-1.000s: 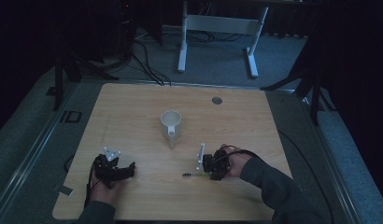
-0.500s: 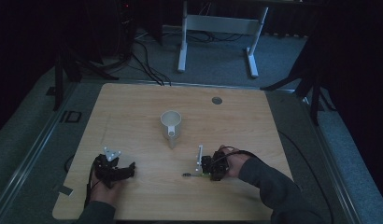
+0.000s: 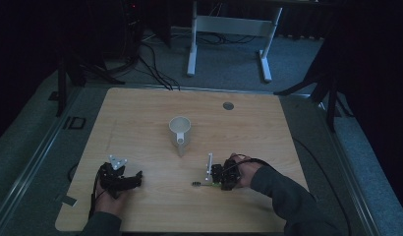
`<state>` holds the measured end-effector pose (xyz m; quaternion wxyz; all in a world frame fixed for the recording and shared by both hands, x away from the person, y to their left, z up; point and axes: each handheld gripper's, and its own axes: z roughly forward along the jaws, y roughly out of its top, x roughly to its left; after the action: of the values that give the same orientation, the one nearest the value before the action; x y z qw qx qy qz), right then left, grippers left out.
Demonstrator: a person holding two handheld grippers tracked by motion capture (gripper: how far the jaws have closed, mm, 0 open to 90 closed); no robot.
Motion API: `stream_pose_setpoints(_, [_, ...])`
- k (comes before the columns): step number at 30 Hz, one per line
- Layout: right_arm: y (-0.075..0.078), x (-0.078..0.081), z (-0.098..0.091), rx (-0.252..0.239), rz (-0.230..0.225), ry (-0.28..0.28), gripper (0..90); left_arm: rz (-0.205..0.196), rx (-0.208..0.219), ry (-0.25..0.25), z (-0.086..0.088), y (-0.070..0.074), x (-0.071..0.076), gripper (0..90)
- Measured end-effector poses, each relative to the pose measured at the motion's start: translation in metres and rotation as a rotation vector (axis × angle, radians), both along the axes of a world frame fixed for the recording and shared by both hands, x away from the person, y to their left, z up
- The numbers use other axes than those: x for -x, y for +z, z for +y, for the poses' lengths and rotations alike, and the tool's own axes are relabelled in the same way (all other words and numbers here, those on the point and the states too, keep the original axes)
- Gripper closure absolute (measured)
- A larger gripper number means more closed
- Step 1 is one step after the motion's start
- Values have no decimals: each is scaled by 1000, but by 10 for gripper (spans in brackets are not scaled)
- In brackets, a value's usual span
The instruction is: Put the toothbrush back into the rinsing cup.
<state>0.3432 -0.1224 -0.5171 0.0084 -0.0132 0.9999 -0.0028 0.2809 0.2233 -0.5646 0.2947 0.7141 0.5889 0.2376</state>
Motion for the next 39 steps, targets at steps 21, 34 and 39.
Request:
stream_pose_setpoints(21, [0, -2, -1, 9, -16, -20, 817, 0, 0, -1, 0, 0, 0, 94])
stream_pose_setpoints(34, [1, 0, -1, -4, -18, -13, 817, 0, 1, -1, 0, 0, 0, 94])
stream_pose_setpoints(39, [4, -1, -2, -17, -15, -18, 818, 0, 1, -1, 0, 0, 0, 94])
